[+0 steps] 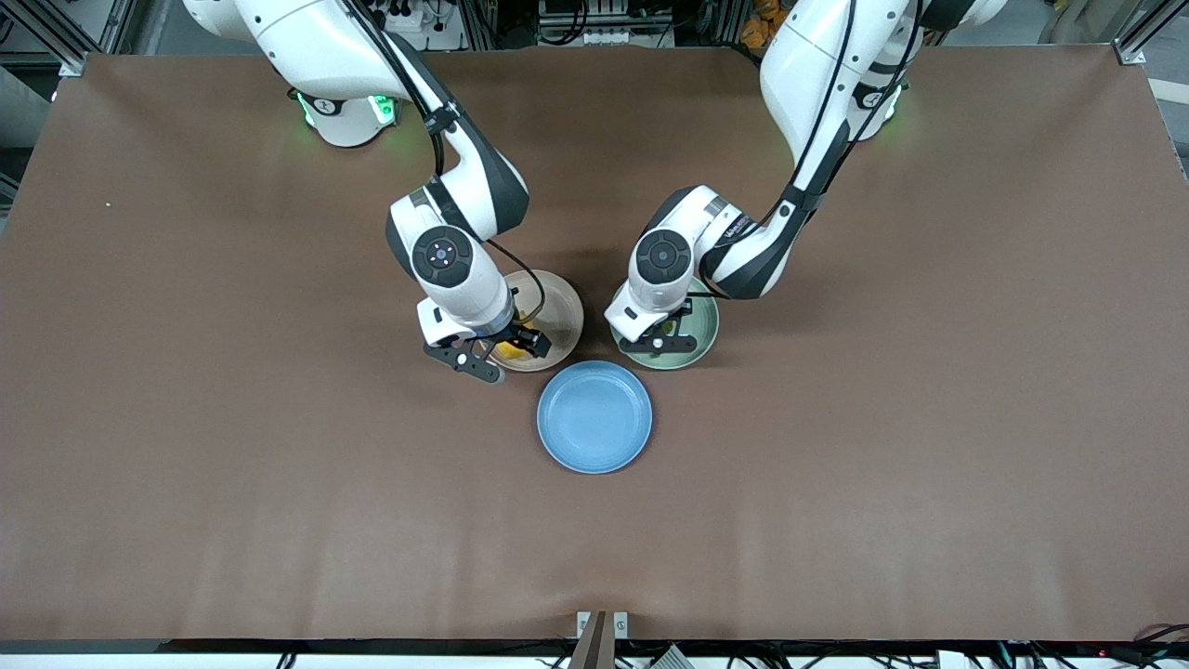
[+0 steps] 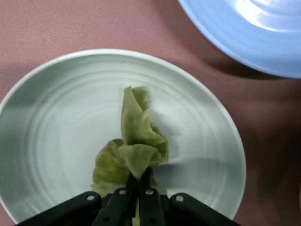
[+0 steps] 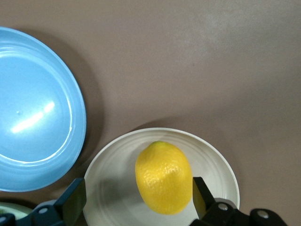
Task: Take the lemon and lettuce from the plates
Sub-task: 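Close the right gripper on the lemon while the left gripper lifts lettuce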
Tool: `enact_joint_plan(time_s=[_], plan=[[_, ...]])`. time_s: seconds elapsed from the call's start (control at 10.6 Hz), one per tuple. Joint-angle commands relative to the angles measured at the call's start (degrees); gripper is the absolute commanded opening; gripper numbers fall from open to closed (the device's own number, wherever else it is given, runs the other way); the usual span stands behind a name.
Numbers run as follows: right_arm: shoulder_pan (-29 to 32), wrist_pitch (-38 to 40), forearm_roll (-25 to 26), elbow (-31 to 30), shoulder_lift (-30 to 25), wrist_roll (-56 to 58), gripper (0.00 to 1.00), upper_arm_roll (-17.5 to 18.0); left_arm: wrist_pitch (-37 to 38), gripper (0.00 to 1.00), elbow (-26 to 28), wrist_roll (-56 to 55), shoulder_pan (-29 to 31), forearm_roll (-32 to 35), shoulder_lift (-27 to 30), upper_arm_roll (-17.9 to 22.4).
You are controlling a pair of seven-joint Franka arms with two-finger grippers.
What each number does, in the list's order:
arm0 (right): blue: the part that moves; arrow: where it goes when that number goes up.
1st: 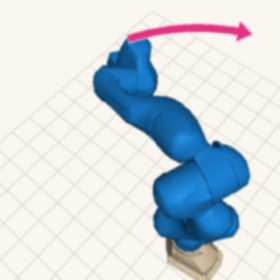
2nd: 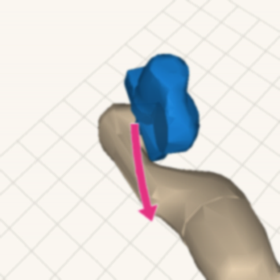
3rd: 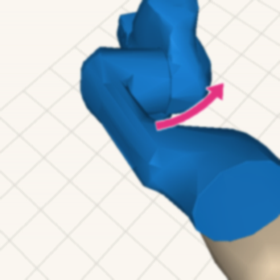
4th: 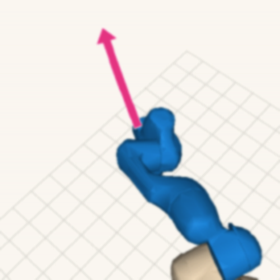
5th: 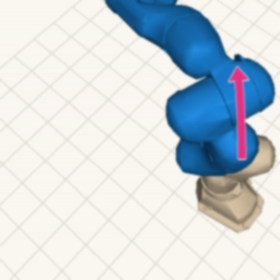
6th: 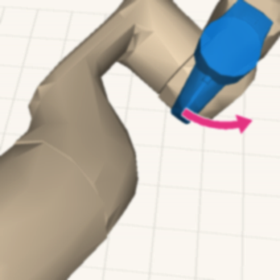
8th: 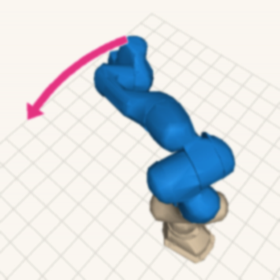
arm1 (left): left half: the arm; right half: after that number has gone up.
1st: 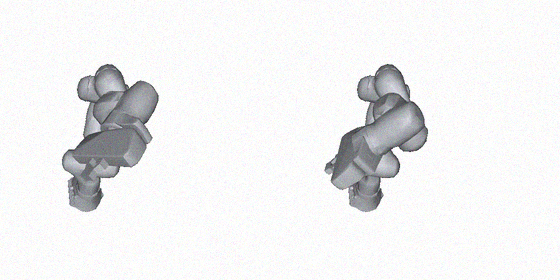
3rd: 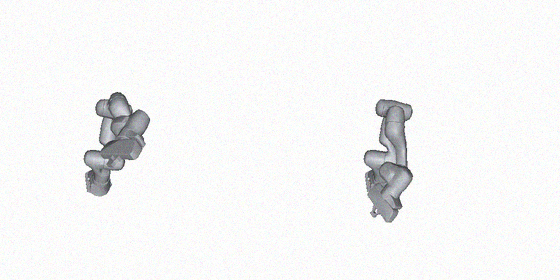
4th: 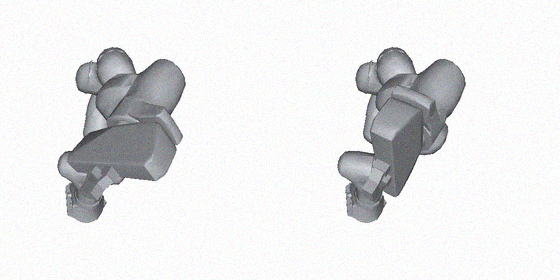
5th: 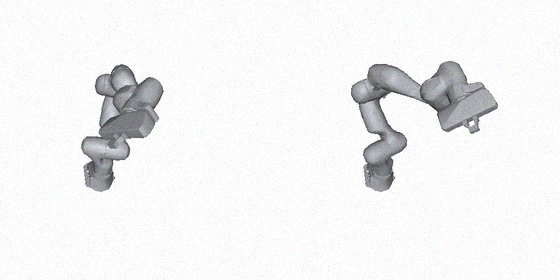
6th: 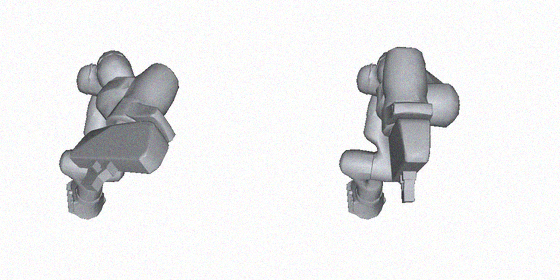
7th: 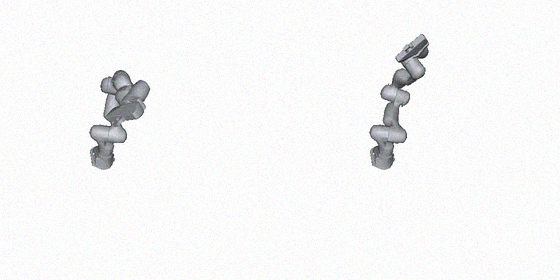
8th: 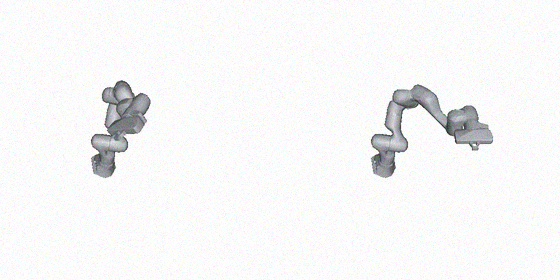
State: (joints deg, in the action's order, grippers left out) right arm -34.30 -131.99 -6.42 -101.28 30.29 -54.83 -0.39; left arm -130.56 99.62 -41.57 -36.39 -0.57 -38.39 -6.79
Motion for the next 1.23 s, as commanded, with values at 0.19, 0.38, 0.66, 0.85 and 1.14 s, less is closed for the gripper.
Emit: enact_joint_plan(time_s=[0.19,0.38,0.66,0.85,1.14], plan=[[-2.18,-5.99,2.37,-5.24,-0.58,-1.86,1.00,-0.67,4.76,0.00,-0.21,-1.94,0.18,-0.75,6.21,0.90],[-2.35,-6.87,2.47,-5.68,-0.32,-1.86,1.00,-0.67,7.41,0.00,-0.21,-1.42,1.93,-0.75,9.72,1.08],[-3.14,-10.03,4.05,-6.03,1.96,-2.91,1.00,-0.67,9.87,0.00,-1.09,4.90,6.41,-0.66,13.95,0.99],[-3.32,-11.35,4.93,-6.03,3.37,-3.18,1.00,-0.67,11.81,0.00,-3.11,10.85,9.74,-0.66,14.40,0.99],[-3.76,-12.32,5.19,-6.03,4.69,-3.27,1.00,-0.75,11.90,0.00,-2.94,20.79,14.85,-0.66,14.40,0.99]])
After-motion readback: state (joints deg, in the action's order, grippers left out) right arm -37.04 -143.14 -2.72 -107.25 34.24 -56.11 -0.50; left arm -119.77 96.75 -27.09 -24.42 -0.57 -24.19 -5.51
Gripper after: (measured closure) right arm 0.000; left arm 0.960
